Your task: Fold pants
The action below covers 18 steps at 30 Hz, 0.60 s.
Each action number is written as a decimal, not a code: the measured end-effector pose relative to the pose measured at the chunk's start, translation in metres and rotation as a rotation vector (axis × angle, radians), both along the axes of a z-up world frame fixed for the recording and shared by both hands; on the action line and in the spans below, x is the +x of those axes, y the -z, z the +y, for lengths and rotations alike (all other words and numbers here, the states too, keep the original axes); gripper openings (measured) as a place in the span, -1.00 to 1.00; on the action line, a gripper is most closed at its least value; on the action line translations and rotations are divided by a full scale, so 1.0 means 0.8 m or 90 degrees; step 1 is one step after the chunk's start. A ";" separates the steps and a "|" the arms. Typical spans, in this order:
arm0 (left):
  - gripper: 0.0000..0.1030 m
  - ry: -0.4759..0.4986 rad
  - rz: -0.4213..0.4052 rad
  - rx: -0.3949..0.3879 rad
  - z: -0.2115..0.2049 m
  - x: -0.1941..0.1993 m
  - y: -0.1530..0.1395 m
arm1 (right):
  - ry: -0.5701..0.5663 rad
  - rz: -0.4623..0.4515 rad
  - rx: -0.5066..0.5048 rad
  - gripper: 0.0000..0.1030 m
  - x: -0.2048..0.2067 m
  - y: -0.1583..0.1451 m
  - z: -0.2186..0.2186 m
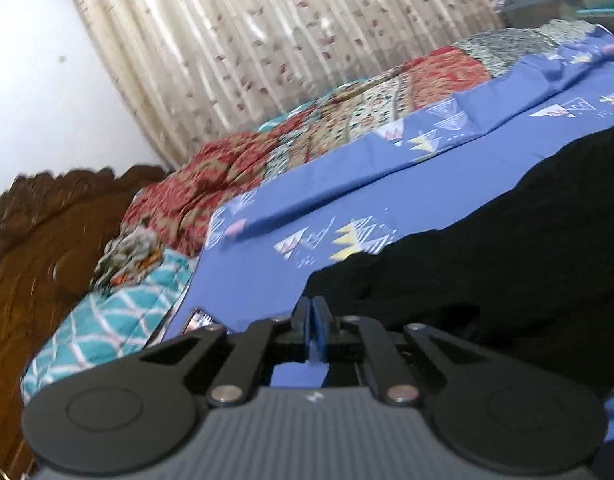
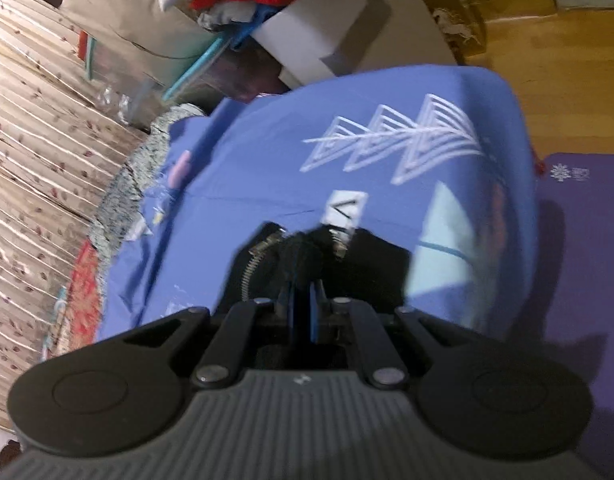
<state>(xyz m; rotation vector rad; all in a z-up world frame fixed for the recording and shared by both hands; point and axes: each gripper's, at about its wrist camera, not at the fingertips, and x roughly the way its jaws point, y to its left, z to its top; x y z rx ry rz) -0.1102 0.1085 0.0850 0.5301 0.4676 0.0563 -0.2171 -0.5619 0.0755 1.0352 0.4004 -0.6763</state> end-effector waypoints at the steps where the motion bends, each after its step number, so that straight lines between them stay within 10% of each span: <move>1: -0.87 -0.010 0.002 -0.012 0.006 -0.002 -0.001 | 0.002 0.005 -0.003 -0.81 -0.005 0.003 0.000; 5: -0.70 -0.058 0.054 -0.144 0.043 0.007 -0.017 | 0.023 0.020 0.037 -0.66 -0.014 0.022 -0.009; 8: -0.05 -0.100 0.102 -0.282 0.081 0.020 -0.026 | 0.060 0.029 0.002 -0.53 -0.023 0.016 -0.008; 13: 0.45 -0.121 0.181 -0.518 0.131 0.053 -0.016 | 0.011 0.021 -0.093 -0.24 -0.007 -0.012 0.012; 18: 0.53 -0.148 0.245 -0.680 0.149 0.106 0.019 | -0.041 0.042 -0.094 0.00 0.027 -0.008 0.027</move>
